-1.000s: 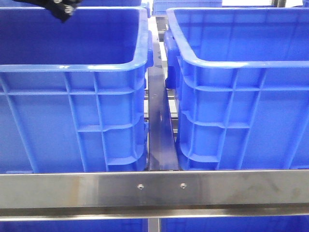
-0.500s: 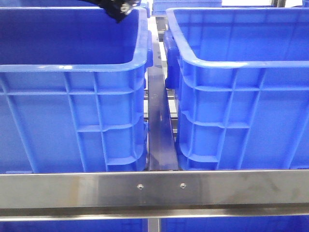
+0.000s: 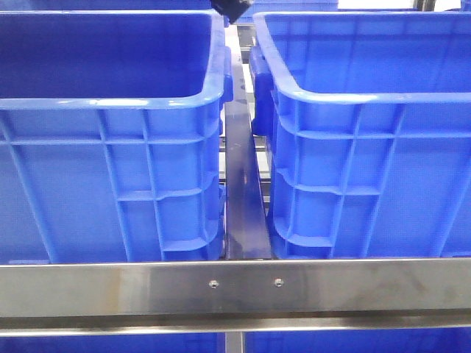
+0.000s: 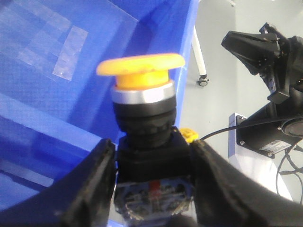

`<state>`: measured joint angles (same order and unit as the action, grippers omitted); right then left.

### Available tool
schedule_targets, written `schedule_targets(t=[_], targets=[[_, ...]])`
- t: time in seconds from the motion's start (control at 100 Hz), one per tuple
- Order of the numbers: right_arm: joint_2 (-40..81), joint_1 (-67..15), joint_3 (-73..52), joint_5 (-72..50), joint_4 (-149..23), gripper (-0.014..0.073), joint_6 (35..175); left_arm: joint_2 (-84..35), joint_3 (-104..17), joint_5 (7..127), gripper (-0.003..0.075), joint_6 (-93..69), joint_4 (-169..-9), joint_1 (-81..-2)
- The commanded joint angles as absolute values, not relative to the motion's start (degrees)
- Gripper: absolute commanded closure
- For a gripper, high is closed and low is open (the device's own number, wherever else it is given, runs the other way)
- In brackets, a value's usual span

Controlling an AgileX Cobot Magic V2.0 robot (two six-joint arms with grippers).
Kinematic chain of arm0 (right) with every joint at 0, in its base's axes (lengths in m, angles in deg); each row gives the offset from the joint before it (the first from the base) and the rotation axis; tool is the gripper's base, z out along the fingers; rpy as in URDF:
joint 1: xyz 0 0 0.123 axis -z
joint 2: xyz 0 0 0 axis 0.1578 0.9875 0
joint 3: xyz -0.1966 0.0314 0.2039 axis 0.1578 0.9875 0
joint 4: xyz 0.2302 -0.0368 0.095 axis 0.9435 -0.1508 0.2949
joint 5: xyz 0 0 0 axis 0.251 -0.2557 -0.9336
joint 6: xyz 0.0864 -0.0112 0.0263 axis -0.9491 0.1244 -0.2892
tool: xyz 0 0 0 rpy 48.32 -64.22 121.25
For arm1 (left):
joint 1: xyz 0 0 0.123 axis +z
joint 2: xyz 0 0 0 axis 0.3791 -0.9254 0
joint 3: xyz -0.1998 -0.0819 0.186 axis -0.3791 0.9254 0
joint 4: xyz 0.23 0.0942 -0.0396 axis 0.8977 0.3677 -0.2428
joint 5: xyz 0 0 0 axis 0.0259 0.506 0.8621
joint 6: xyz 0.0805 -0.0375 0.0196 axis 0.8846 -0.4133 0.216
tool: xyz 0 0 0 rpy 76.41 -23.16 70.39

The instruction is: Pick red and yellow buttons and place in box

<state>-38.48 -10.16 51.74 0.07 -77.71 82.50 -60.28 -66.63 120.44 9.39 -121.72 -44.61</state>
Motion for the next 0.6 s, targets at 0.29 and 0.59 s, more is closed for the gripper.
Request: schedule_targets(t=[0.29,0.59], targets=[[-39.8,-10.3,50.8,4.5,-78.2,0.0663,82.6,-57.5,-68.1,120.1,0.0574,9.4,-126.5,-45.2],[-39.8,-10.3,50.8,5.7,-78.2,0.0663,82.6,-57.5,-68.1,120.1,0.0574,9.4,-126.5,-45.2]])
